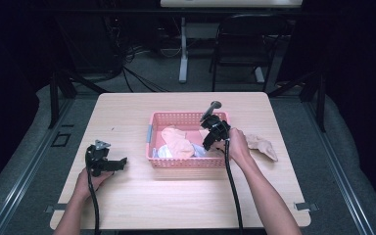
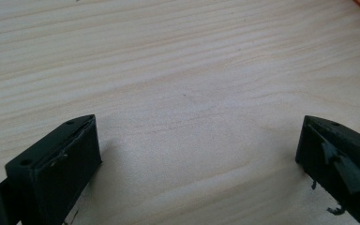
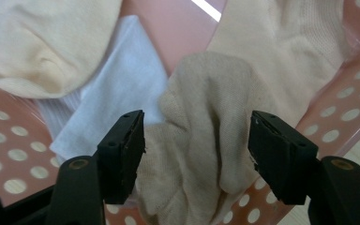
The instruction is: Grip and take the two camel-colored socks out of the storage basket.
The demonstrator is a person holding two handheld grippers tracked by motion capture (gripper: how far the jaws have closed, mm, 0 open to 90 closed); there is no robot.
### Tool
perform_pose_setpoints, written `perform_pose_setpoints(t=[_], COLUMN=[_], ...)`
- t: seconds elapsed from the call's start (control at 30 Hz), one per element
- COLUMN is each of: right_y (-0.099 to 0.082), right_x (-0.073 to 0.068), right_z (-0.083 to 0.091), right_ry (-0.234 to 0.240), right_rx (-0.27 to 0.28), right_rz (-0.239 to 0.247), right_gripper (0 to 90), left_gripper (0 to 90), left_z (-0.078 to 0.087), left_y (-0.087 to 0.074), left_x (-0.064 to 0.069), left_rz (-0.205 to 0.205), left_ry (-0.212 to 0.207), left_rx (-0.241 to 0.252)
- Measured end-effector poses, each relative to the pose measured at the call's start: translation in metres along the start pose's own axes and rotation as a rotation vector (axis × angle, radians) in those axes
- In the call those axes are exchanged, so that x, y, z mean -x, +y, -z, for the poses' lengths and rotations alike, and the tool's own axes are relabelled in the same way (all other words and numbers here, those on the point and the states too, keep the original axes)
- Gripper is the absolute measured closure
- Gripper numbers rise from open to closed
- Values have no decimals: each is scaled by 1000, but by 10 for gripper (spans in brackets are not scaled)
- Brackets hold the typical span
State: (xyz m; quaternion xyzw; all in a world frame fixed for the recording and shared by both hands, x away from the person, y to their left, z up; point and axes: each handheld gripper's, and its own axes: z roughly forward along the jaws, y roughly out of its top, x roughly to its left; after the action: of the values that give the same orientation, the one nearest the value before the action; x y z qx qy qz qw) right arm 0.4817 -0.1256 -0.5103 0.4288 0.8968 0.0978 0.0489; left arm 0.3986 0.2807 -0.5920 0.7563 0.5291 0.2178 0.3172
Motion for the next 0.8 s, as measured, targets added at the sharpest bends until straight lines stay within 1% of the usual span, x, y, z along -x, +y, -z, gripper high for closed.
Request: perform_pose_setpoints(t=[0.07, 0.1, 0.13, 0.23, 0.27, 0.3, 0.33, 0.37, 0.4, 0.47, 0.53, 0.57, 0.6, 0.67, 0.73, 0.77, 0.8], right_y=[0, 0, -1, 0, 0, 1, 1, 0, 0, 0, -1, -2, -1, -2, -1, -1, -1], right_x=[1, 2, 2, 1, 1, 2, 2, 1, 1, 1, 0, 0, 0, -3, -4, -4, -6], right_z=[-3, -4, -6, -10, -12, -12, -13, -16, -15, -15, -12, -11, -7, -2, 4, 7, 10], right_ry=[-12, -9, -13, -21, -25, -35, -40, -37, -39, -37, -30, -27, -25, -14, -17, -20, -18], right_rx=[-9, -18, -10, -25, -37, -64, -67, -51, -75, -68, -67, -47, -66, -36, -34, -24, -15], right_rz=[-4, -8, -20, -20, -21, -3, -2, -19, -6, -12, -12, -17, -5, -16, -1, 5, -2], right_gripper=[407, 421, 444, 516, 550, 596, 634, 668, 716, 783, 805, 811, 815, 816, 816, 816, 816], left_gripper=[0, 0, 0, 0, 0, 0, 0, 0, 0, 0, 0, 0, 0, 0, 0, 0, 0], left_z=[0, 0, 0, 0, 0, 0, 0, 0, 0, 0, 0, 0, 0, 0, 0, 0, 0], left_y=[0, 0, 0, 0, 0, 0, 0, 0, 0, 0, 0, 0, 0, 0, 0, 0, 0], left_x=[0, 0, 0, 0, 0, 0, 0, 0, 0, 0, 0, 0, 0, 0, 0, 0, 0], left_rz=[0, 0, 0, 0, -1, -2, 0, 0, 0, 0, 0, 0, 0, 0, 1, 0, 0], left_ry=[0, 0, 0, 0, 1, 0, 0, 0, 0, 0, 0, 0, 0, 0, 0, 0, 0], left_rx=[0, 0, 0, 0, 1, -1, 0, 0, 0, 0, 0, 0, 0, 0, 1, 0, 0])
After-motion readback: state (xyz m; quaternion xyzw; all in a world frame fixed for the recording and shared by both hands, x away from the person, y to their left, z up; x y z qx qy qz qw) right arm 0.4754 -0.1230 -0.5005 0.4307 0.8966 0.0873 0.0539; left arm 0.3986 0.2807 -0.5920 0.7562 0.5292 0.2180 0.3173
